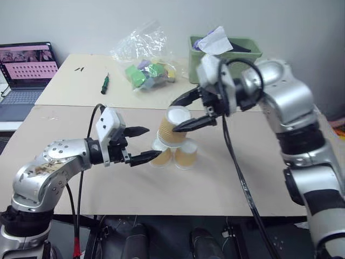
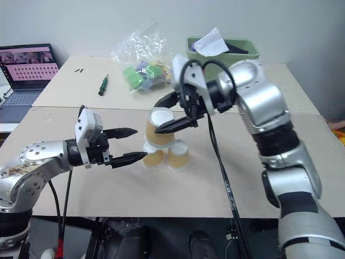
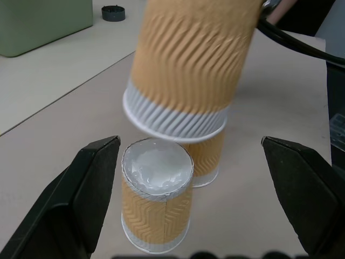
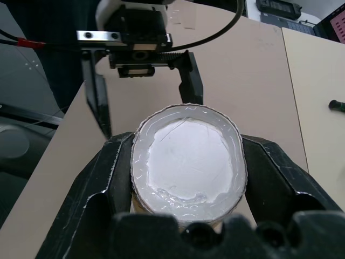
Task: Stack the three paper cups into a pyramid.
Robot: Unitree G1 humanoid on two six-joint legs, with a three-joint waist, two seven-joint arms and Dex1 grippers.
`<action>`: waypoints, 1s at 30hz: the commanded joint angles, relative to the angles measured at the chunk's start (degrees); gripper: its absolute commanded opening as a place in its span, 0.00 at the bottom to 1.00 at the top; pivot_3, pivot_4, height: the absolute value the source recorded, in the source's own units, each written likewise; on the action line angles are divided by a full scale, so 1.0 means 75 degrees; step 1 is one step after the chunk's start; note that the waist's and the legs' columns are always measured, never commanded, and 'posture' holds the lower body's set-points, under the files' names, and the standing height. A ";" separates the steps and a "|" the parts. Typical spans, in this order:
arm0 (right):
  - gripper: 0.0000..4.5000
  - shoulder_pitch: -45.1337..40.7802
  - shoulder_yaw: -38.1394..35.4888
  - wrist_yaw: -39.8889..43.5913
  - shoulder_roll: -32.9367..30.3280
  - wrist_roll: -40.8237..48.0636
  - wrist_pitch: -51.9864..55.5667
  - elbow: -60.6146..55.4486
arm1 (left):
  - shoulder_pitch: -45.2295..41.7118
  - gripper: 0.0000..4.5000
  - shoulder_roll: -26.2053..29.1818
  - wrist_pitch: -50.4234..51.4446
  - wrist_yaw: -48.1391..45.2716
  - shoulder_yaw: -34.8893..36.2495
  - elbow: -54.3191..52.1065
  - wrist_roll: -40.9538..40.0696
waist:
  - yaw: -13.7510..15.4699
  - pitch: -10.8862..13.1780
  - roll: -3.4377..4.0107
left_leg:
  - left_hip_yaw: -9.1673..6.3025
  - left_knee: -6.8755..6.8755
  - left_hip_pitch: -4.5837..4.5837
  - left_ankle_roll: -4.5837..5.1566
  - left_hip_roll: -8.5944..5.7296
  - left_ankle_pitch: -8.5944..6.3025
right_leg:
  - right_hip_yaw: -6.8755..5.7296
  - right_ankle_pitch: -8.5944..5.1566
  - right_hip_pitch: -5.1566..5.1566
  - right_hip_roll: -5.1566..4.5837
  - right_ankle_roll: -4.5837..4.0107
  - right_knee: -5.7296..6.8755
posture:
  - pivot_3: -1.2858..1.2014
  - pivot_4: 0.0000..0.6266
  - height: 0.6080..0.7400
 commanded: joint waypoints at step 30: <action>0.99 0.0117 -0.0272 0.0517 0.0531 -0.0730 -0.0465 0.1128 | -0.0066 1.00 0.0192 0.0310 0.0389 0.0371 -0.0538 -0.0418 | -0.0028 0.0001 0.0002 | 0.0000 -0.0001 0.0001 -0.0001 0.0001 0.0000 | -0.0001 0.0000 -0.0001 0.0001 0.0000 0.0003 | 0.52 0.24 0.64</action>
